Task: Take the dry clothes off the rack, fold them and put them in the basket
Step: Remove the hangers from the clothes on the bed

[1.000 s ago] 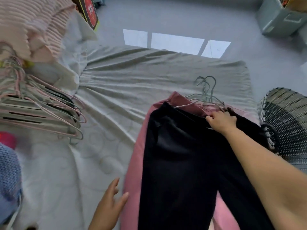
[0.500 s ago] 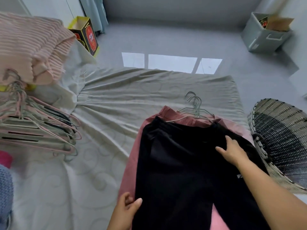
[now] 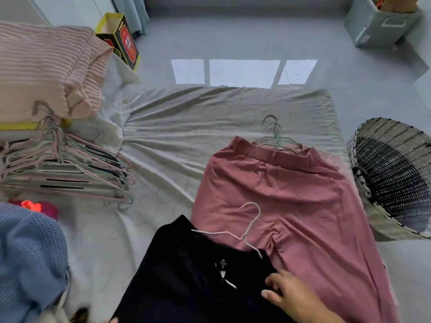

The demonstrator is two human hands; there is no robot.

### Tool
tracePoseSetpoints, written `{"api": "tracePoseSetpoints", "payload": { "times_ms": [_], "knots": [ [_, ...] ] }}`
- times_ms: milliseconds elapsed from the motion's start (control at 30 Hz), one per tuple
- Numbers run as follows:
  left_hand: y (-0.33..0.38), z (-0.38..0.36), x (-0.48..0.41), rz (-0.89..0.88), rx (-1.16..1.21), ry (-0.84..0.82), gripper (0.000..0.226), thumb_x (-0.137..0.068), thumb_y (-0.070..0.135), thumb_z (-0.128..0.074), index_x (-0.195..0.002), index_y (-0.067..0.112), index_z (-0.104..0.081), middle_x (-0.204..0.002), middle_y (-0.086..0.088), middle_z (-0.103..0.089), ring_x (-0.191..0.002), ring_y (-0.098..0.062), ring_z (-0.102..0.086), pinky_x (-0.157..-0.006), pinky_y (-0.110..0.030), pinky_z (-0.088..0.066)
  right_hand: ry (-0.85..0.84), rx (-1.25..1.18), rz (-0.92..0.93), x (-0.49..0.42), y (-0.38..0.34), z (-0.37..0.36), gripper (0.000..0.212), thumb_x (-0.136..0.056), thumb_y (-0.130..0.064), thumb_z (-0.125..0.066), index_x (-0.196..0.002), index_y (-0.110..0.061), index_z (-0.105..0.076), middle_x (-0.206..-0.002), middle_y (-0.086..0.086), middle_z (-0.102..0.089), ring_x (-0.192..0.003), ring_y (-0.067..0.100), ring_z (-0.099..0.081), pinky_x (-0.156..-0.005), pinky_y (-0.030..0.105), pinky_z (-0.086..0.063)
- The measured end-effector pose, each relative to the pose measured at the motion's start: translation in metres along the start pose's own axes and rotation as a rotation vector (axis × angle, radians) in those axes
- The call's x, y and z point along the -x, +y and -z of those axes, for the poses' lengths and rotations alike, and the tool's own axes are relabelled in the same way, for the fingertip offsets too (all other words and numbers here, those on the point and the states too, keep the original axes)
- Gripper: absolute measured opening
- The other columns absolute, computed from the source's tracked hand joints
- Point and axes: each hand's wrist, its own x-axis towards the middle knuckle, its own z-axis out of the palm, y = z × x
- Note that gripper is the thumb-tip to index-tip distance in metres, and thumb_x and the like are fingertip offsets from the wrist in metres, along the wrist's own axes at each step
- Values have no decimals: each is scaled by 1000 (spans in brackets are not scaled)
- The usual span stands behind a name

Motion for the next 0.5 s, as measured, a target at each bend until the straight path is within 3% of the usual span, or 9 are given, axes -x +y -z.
{"api": "tracePoseSetpoints", "payload": {
  "times_ms": [33,67,100,167,233,267,333,400,500],
  "knots": [
    [-11,16,3,-11,-129,-78,38,-96,-3,-34,-97,15,-68,-101,44,-58,-86,23,-56,-80,1,-43,98,-18,32,-9,-2,-3,85,-62,-90,-32,-112,-27,-59,-107,-8,-52,-107,14,-55,-91,28,-41],
    [-19,28,-1,-63,-102,-66,30,-98,11,-38,-105,17,-66,-112,39,-56,-90,25,-53,-80,3,-40,179,-18,39,-22,-4,-5,76,-74,-78,-43,-119,-19,-57,-116,0,-53,-113,21,-53,-94,31,-40],
    [-14,37,-4,-59,-71,62,21,-96,16,-45,-108,17,-63,-115,23,-61,-88,19,-57,-76,3,-41,205,0,-9,-33,-10,-7,62,-83,-59,-51,-126,-14,-52,-124,6,-50,-119,25,-48,-98,33,-38],
    [32,28,27,96,-125,236,21,-89,9,-59,-109,2,-59,-112,-15,-61,-90,-12,-64,-75,-7,-45,145,-26,-64,-54,-25,-17,59,-89,-46,-54,-136,-14,-40,-137,7,-43,-128,27,-40,-104,30,-31],
    [58,12,37,184,-252,167,41,-89,14,-61,-124,-3,-50,-125,-24,-53,-113,-32,-54,-93,-29,-40,58,-102,-134,-69,-40,-25,61,-87,-49,-56,-137,-16,-41,-137,8,-45,-128,27,-39,-102,29,-31],
    [66,7,35,166,-299,117,44,-90,19,-59,-128,-1,-48,-130,-22,-51,-118,-33,-50,-95,-34,-37,80,-188,-142,-72,-46,-30,56,-86,-49,-58,-130,-16,-47,-128,8,-52,-122,26,-46,-97,29,-35],
    [81,-1,33,126,-382,40,48,-91,29,-56,-130,3,-45,-133,-16,-49,-121,-31,-48,-95,-36,-38,113,-358,-100,-66,-59,-37,32,-84,-48,-61,-95,-18,-59,-91,0,-61,-89,16,-57,-79,30,-42],
    [98,-8,35,25,-416,-9,56,-91,35,-56,-136,8,-39,-138,-13,-45,-125,-29,-45,-100,-38,-37,130,-414,-30,-55,-72,-35,37,-84,-49,-60,-67,-17,-53,-61,-10,-49,-63,10,-46,-64,31,-39],
    [130,-13,38,-108,-373,-8,70,-90,38,-56,-146,14,-23,-151,-9,-27,-137,-25,-30,-109,-38,-28,177,-369,116,-25,-96,-29,43,-85,-47,-61,-52,-22,-47,-45,-12,-38,-50,2,-34,-55,28,-31]
  ]
}}
